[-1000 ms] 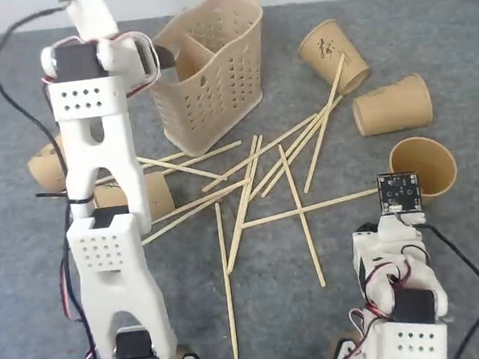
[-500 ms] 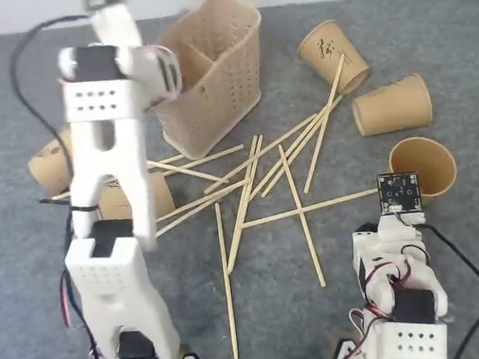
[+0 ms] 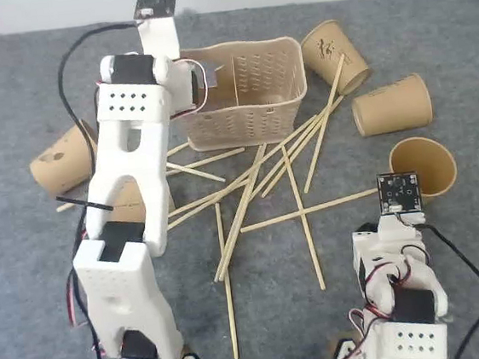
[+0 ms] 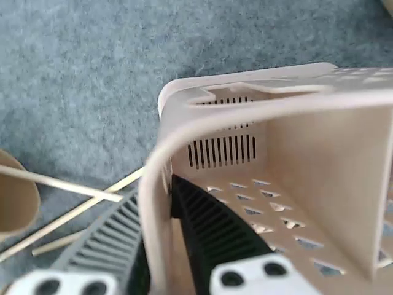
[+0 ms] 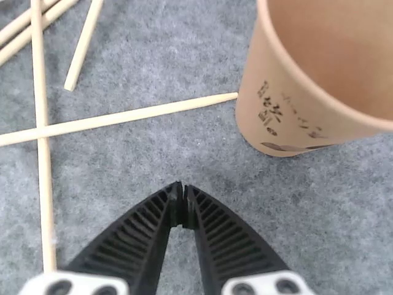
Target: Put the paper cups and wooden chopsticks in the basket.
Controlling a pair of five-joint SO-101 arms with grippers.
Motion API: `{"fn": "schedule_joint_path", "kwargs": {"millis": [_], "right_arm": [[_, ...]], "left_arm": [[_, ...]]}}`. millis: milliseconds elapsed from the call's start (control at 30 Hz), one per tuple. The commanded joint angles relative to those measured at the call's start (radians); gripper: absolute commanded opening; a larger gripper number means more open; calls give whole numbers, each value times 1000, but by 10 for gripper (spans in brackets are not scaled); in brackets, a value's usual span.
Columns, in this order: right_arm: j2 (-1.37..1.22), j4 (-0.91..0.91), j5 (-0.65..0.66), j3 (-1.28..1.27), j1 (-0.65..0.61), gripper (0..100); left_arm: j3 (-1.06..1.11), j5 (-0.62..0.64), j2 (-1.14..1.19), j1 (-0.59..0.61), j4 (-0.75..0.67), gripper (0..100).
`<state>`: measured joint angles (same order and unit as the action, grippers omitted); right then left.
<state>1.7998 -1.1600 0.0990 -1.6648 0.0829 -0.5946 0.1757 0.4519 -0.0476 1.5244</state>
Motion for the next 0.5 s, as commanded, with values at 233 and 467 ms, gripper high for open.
{"fn": "schedule_joint_path", "kwargs": {"millis": [233, 467], "right_arm": [[15, 5, 9, -14, 5, 9], [15, 5, 9, -14, 5, 9]], "left_arm": [[-96, -60, -49, -12, -43, 39], [-151, -58, 40, 9, -54, 123]]}}
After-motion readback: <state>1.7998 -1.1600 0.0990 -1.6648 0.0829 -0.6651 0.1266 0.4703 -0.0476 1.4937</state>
